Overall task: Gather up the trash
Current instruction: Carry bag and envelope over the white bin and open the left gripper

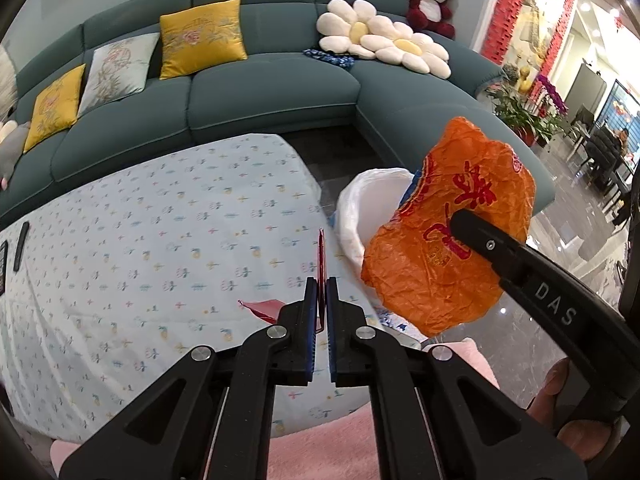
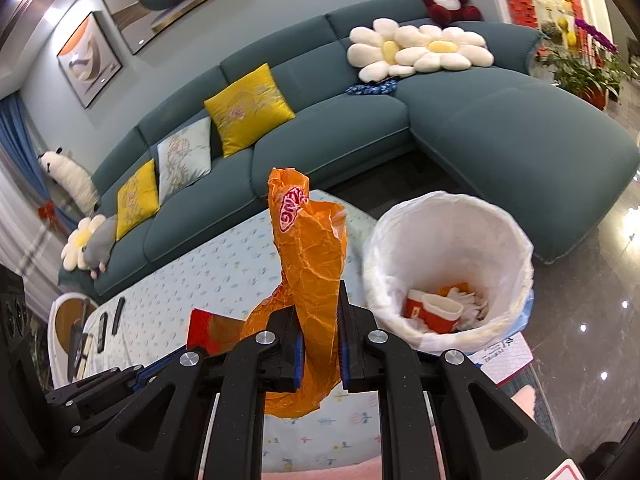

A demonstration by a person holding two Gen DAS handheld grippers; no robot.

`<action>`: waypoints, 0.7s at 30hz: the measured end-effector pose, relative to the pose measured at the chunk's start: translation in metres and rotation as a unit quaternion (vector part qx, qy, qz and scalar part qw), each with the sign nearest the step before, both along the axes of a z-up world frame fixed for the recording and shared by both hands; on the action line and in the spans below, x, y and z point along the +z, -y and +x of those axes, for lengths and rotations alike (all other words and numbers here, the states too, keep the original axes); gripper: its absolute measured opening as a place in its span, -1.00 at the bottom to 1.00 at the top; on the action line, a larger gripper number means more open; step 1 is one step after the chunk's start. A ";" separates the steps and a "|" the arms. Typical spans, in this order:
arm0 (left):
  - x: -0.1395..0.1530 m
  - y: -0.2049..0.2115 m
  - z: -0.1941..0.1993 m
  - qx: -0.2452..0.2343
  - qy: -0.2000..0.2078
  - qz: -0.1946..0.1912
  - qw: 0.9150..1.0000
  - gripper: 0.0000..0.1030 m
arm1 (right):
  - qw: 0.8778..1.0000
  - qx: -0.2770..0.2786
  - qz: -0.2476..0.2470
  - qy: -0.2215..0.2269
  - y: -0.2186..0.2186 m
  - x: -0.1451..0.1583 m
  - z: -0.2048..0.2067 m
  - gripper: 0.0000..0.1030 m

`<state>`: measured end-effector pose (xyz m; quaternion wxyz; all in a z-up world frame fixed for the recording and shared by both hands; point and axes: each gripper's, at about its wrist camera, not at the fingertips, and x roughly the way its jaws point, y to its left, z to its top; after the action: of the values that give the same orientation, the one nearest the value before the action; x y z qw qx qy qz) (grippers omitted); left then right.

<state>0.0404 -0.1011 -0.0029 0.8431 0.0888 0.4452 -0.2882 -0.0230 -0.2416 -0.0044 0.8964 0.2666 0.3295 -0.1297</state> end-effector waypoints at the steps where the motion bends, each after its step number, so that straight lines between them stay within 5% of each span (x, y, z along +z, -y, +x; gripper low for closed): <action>1: 0.000 0.005 0.000 -0.004 0.001 0.000 1.000 -0.91 | 1.000 -0.003 0.000 0.001 0.003 0.000 -0.001 -0.76; 21: 0.002 0.100 0.001 -0.072 0.004 -0.011 0.997 -0.90 | 0.998 -0.057 0.002 -0.005 0.081 -0.008 -0.011 -0.76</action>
<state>0.0415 -0.2009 -0.0007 0.8227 0.1124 0.4313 -0.3528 -0.0344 -0.3223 -0.0127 0.8855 0.2858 0.3185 -0.1810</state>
